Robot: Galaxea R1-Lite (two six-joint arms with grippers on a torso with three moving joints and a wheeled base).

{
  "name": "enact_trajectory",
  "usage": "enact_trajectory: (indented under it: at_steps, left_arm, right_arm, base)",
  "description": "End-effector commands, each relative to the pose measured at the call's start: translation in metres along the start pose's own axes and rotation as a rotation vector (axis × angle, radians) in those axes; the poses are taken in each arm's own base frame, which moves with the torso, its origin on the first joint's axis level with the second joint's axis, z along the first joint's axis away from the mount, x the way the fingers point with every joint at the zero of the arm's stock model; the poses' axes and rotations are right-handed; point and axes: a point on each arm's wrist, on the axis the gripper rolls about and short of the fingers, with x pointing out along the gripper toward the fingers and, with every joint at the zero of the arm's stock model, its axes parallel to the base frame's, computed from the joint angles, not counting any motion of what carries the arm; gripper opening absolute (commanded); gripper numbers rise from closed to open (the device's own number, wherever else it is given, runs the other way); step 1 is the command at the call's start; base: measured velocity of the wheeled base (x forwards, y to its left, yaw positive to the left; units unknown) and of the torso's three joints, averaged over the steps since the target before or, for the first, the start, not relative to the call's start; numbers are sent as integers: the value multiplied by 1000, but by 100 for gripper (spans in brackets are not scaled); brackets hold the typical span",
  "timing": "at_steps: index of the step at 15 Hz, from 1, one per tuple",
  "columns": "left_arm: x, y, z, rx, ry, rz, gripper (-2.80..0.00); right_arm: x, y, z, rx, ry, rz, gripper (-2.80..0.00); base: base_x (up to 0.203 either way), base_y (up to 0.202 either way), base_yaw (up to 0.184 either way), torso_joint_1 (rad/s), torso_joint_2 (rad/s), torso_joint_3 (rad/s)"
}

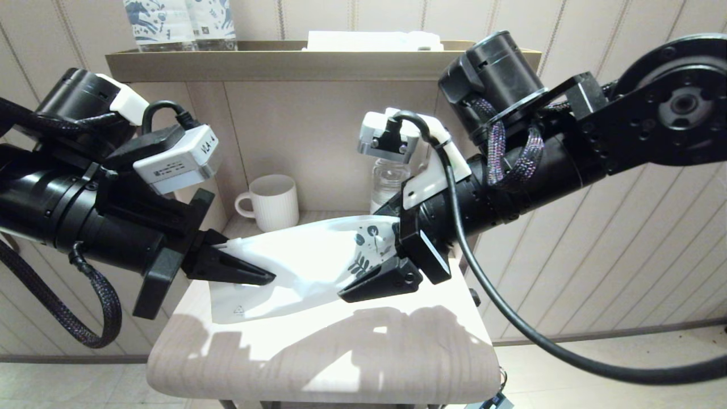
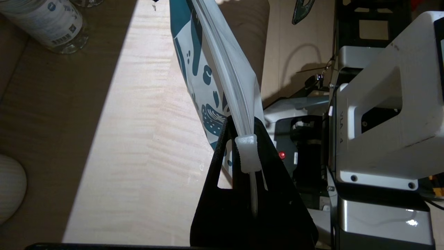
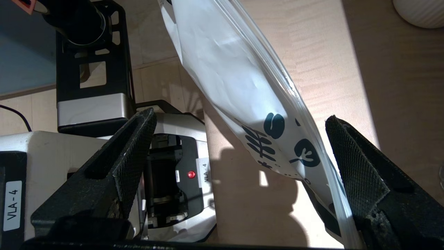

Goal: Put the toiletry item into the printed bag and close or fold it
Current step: Hand it to the other hand

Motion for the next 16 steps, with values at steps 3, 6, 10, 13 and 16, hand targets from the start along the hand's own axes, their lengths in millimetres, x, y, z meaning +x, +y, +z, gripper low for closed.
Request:
enact_trajectory:
  at_steps: [3, 6, 10, 13, 16]
  left_arm:
    - [0, -1, -1, 1, -1, -8, -280]
    - [-2, -2, 1, 8, -5, -2, -280]
    - [-4, -4, 3, 14, -11, 2, -280]
    - [-4, -4, 3, 15, -12, 2, -280]
    - [-5, -4, 3, 14, -12, 3, -280]
  right_arm:
    - [0, 1, 0, -1, 0, 6, 0]
    - [-1, -2, 1, -5, -8, -5, -280]
    - [-1, 0, 1, -3, -3, 0, 0]
    - [-1, 0, 1, -6, -4, 1, 0]
    - [0, 0, 1, -6, -4, 2, 0]
  base:
    - [0, 0, 0, 0, 0, 0]
    - [0, 0, 0, 0, 0, 0]
    - [0, 0, 0, 0, 0, 0]
    - [0, 0, 0, 0, 0, 0]
    - [0, 0, 0, 0, 0, 0]
